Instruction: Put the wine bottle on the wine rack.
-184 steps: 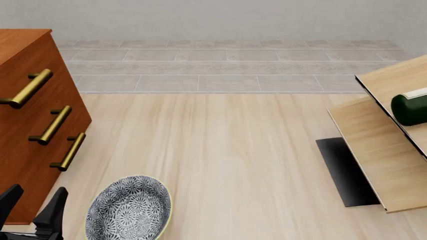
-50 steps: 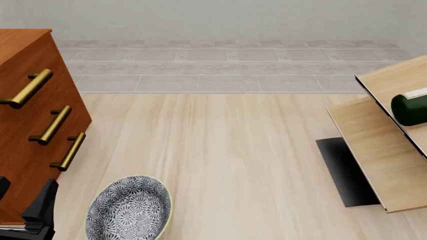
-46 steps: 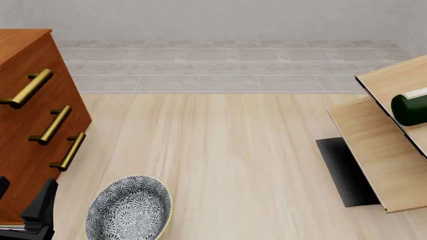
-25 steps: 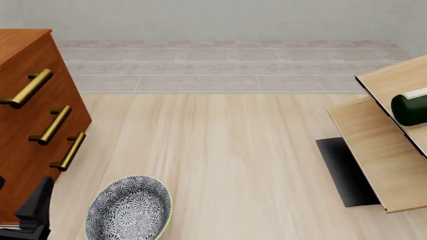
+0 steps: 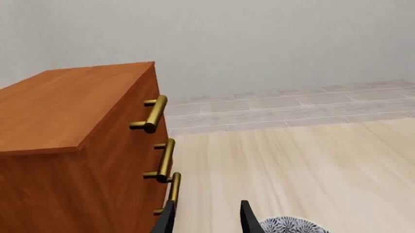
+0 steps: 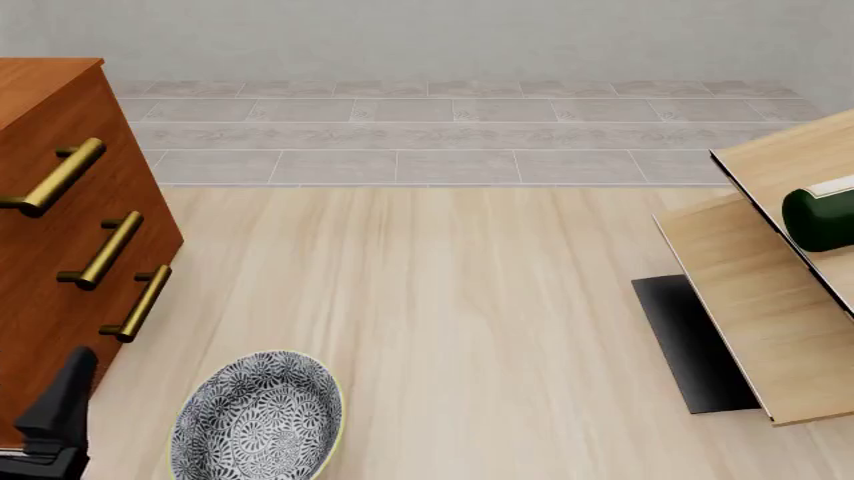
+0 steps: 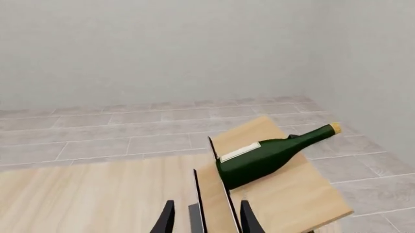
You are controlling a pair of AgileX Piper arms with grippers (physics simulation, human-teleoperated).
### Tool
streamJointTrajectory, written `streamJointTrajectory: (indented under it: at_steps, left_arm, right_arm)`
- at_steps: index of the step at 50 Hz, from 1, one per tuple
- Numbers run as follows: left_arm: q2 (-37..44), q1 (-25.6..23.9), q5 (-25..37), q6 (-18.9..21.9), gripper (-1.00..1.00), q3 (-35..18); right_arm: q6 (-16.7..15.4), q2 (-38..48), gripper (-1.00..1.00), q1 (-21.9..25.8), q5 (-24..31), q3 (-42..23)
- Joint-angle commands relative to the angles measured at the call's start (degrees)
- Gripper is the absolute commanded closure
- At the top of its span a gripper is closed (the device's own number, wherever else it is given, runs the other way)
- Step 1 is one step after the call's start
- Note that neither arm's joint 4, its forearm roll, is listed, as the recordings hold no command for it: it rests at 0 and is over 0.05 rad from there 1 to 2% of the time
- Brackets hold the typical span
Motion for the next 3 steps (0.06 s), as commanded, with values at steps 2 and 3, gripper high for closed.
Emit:
streamJointTrajectory:
  at_steps: [2, 3]
  left_arm:
    - [0.0, 0.2, 1.2, 0.3, -1.00, -1.5]
    - [0.0, 0.2, 1.3, 0.6, -1.00, -1.5]
  right_arm:
    - [0.2, -2.9, -1.00, 0.4, 1.7, 1.4]
    - [0.3, -3.1, -1.00, 0.5, 1.9, 1.5]
